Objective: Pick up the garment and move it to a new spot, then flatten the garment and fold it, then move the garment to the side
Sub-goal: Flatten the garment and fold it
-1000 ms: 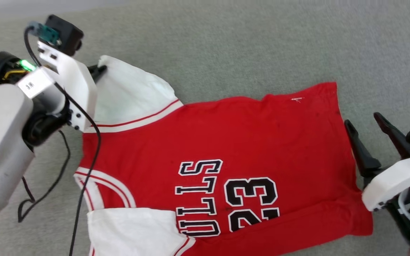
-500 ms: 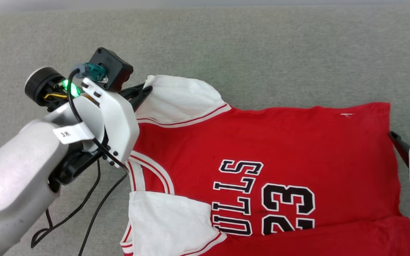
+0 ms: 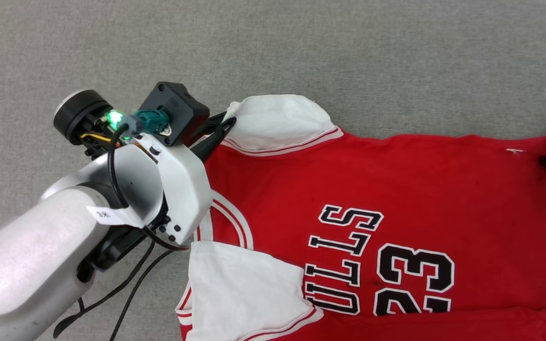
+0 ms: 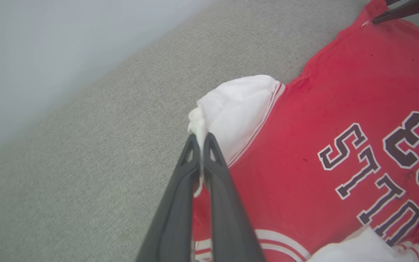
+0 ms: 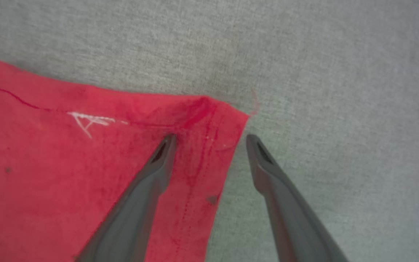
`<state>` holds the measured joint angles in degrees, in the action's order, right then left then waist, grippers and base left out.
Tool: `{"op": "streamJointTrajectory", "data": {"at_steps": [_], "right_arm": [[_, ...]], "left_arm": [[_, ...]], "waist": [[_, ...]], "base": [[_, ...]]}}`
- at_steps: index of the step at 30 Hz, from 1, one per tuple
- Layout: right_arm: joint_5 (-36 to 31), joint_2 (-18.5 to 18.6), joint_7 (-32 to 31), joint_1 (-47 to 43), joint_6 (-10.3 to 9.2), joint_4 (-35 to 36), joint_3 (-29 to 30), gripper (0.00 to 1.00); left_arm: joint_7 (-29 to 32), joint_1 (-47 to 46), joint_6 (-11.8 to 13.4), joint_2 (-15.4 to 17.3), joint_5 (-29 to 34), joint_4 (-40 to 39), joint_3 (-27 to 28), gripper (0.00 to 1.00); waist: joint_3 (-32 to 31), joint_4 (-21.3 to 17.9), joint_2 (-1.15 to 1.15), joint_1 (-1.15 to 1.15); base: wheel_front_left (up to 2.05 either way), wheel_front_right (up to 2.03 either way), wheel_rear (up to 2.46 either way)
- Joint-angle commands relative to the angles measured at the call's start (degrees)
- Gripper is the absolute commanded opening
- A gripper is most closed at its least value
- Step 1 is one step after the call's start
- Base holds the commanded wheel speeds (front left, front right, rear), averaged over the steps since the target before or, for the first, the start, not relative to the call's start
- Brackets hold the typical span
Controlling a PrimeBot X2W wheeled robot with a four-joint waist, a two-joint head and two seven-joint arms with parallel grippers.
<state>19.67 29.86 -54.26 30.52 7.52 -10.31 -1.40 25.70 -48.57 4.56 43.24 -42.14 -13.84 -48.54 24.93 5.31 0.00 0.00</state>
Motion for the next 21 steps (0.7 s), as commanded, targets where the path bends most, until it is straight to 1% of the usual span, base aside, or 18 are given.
{"op": "streamJointTrajectory", "data": {"at_steps": [1,4,5,6,7,8,9,14,15,16,21], "right_arm": [[-0.3,0.0,0.7,0.2,-0.07,-1.3,-0.8,1.0],[0.4,-1.5,2.6,-1.0,-0.05,-4.5,-2.1,1.0],[0.7,-1.7,3.1,-1.4,-0.04,-5.4,-2.7,0.96],[0.9,-1.8,3.7,-1.6,-0.03,-6.2,-3.1,0.49],[0.9,-1.8,3.7,-1.6,-0.03,-6.2,-3.1,0.49],[0.9,-1.7,4.4,-1.7,-0.04,-7.1,-3.4,0.26],[0.9,-1.5,5.2,-1.7,-0.04,-7.7,-3.9,0.0],[1.5,-1.0,11.1,-0.3,-0.06,-9.8,-3.7,0.0],[1.7,-1.0,14.9,0.4,-0.09,-10.5,-3.2,0.0],[1.7,-1.0,16.4,0.5,-0.09,-10.6,-2.7,0.0],[3.3,-2.6,22.8,-1.3,-0.08,-11.3,-1.1,0.0]], "left_arm": [[-0.4,0.2,0.4,-0.2,0.4,-0.4,-0.2,0.0],[-0.6,0.8,0.8,-0.6,0.5,-0.5,-0.4,0.0],[-0.7,0.9,0.9,-0.7,0.5,-0.5,-0.5,0.0],[-0.7,1.0,0.9,-0.7,0.4,-0.4,-0.6,0.0],[-0.7,1.0,0.9,-0.7,0.4,-0.4,-0.6,0.0],[-0.8,1.1,0.9,-0.7,0.4,-0.2,-0.6,0.0],[-0.9,1.3,0.9,-0.8,0.4,0.0,-0.7,0.0],[-1.9,2.4,1.6,-0.7,-0.2,1.1,-0.3,0.0],[-2.9,3.7,2.1,-0.7,-0.9,2.2,0.0,0.0],[-3.3,4.2,2.2,-0.6,-1.1,2.5,0.0,0.0],[-6.1,7.3,3.7,-0.2,-2.6,3.5,1.3,0.0]], "waist": [[0.6,0.8,0.0,0.0],[0.6,1.2,0.0,0.0],[0.7,1.3,0.0,0.0],[0.7,1.4,0.0,0.0],[0.7,1.4,0.0,0.0],[0.6,1.4,0.0,0.0],[0.4,1.4,0.0,0.0],[-1.2,0.9,0.0,0.0],[-3.0,0.4,0.0,0.0],[-3.6,0.2,0.0,0.0],[-7.3,-0.4,0.0,0.0]], "base": [[0.0,0.0,0.0],[0.0,0.0,0.0],[0.0,0.0,0.0],[0.0,0.0,0.0],[0.0,0.0,0.0],[0.0,0.0,0.0],[0.0,0.0,0.0],[0.0,0.0,0.0],[0.0,0.0,0.0],[0.0,0.0,0.0],[0.0,0.0,0.0]]}}
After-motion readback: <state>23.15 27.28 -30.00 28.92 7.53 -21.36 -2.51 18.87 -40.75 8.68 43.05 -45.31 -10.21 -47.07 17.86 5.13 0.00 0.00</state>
